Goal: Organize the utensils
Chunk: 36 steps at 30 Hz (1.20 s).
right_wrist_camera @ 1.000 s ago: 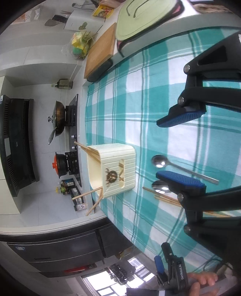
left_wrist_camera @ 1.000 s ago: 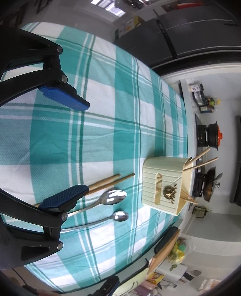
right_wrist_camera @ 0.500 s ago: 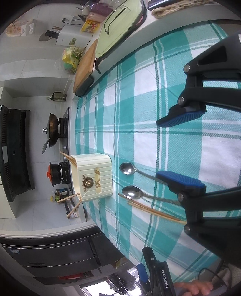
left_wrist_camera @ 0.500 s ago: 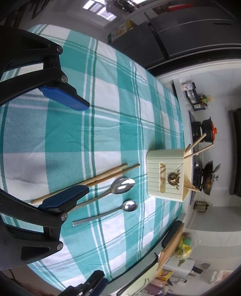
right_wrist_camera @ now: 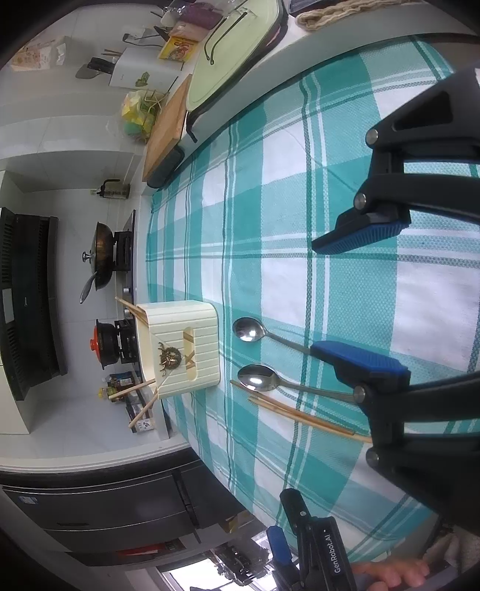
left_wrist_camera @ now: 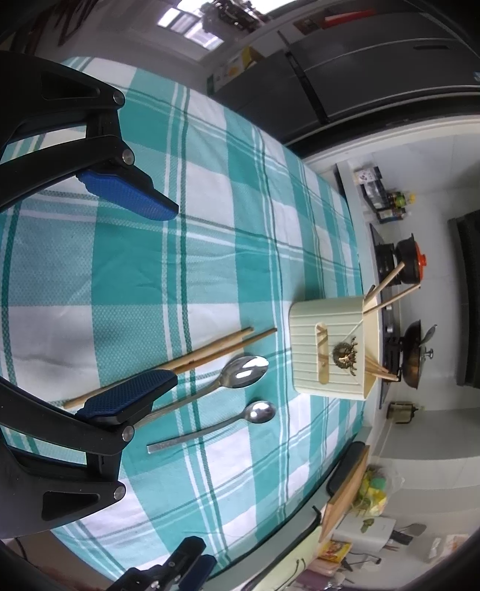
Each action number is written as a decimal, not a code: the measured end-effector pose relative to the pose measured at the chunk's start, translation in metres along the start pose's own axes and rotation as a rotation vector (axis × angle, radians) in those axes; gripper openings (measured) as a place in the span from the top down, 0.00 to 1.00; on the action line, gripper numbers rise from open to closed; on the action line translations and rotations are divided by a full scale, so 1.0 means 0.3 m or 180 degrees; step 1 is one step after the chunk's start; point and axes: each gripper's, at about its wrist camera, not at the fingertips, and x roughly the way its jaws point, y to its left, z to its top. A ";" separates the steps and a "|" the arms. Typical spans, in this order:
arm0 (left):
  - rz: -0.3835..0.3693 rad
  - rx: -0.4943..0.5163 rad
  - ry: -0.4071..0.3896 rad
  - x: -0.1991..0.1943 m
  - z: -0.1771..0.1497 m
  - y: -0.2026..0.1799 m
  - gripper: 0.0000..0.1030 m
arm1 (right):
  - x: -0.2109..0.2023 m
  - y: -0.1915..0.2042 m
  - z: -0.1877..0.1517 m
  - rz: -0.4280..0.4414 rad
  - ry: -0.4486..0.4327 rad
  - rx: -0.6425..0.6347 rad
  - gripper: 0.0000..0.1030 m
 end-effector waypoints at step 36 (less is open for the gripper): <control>-0.0142 -0.0247 0.0401 0.107 -0.045 0.022 0.17 | 0.040 0.005 -0.046 -0.0113 0.0204 -0.0044 0.51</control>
